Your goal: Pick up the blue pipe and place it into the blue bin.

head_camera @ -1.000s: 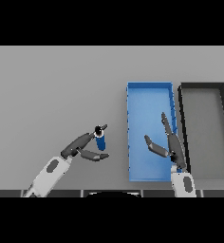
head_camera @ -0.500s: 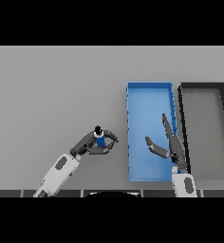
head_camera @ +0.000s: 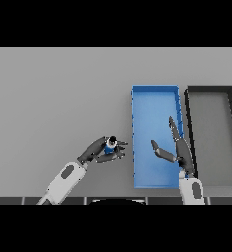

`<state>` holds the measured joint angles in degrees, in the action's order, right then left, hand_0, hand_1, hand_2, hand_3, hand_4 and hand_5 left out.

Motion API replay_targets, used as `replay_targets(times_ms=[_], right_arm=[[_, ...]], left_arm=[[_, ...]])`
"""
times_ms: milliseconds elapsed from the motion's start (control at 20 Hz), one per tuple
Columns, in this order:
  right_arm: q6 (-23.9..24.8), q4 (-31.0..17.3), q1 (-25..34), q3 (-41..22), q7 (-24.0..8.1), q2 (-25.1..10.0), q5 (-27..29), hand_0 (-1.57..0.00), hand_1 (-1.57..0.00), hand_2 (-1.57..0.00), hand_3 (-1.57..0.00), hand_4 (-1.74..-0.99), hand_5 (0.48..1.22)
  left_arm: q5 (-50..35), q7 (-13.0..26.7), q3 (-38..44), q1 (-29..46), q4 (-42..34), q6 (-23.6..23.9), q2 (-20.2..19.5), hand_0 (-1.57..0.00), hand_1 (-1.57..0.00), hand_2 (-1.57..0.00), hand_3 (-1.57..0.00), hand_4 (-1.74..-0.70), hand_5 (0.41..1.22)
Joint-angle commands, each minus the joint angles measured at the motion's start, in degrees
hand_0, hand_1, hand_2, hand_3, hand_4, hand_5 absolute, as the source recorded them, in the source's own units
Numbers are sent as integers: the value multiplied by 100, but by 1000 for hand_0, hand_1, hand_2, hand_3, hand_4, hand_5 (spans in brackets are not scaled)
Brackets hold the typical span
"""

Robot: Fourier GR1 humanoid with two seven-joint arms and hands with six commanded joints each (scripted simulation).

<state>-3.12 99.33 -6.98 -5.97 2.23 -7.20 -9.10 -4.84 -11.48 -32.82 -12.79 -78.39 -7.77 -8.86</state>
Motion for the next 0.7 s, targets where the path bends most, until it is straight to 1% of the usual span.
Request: replay_targets(times_ms=[0,100,250,300,400,450,550,650], right_arm=[[4,-6,12,-8,-34,2,-15,1,1,1,1,-1187,603],[45,3,56,2,-34,-9,-57,1,1,1,1,-1183,606],[18,35,-71,-4,122,-42,-71,1,1,1,1,-1164,602],[15,-2,-38,15,77,-28,-37,1,1,1,1,-1157,600],[-4,8,-81,10,145,-54,-49,1,1,1,1,-1144,601],[17,-23,-19,20,111,-47,-57,1,1,1,1,-1141,603],[17,18,-43,63,242,-96,-38,1,1,1,1,-1133,606],[-26,18,-44,79,125,-112,20,1,1,1,1,-1127,605]], left_arm=[[-44,59,23,-62,-113,52,58,-1479,-1494,-1499,-1423,-1710,1190],[-119,-16,0,-48,-389,23,51,-1512,-1522,-1525,-1446,-1721,1201],[-238,255,24,-251,-687,46,127,-1541,-1546,-1547,-1469,-1731,1211],[-237,394,-32,-276,-844,39,123,-1547,-1551,-1552,-1476,-1733,1213],[-233,614,-99,-295,-1026,27,100,-1556,-1558,-1559,-1486,-1736,1216],[-254,666,-95,-290,-1129,16,50,-1559,-1561,-1561,-1490,-1737,1217],[-224,904,-131,-369,-1162,54,98,-1563,-1564,-1565,-1495,-1738,1218],[-197,907,-169,-328,-1183,39,90,-1566,-1567,-1567,-1496,-1739,1219]])
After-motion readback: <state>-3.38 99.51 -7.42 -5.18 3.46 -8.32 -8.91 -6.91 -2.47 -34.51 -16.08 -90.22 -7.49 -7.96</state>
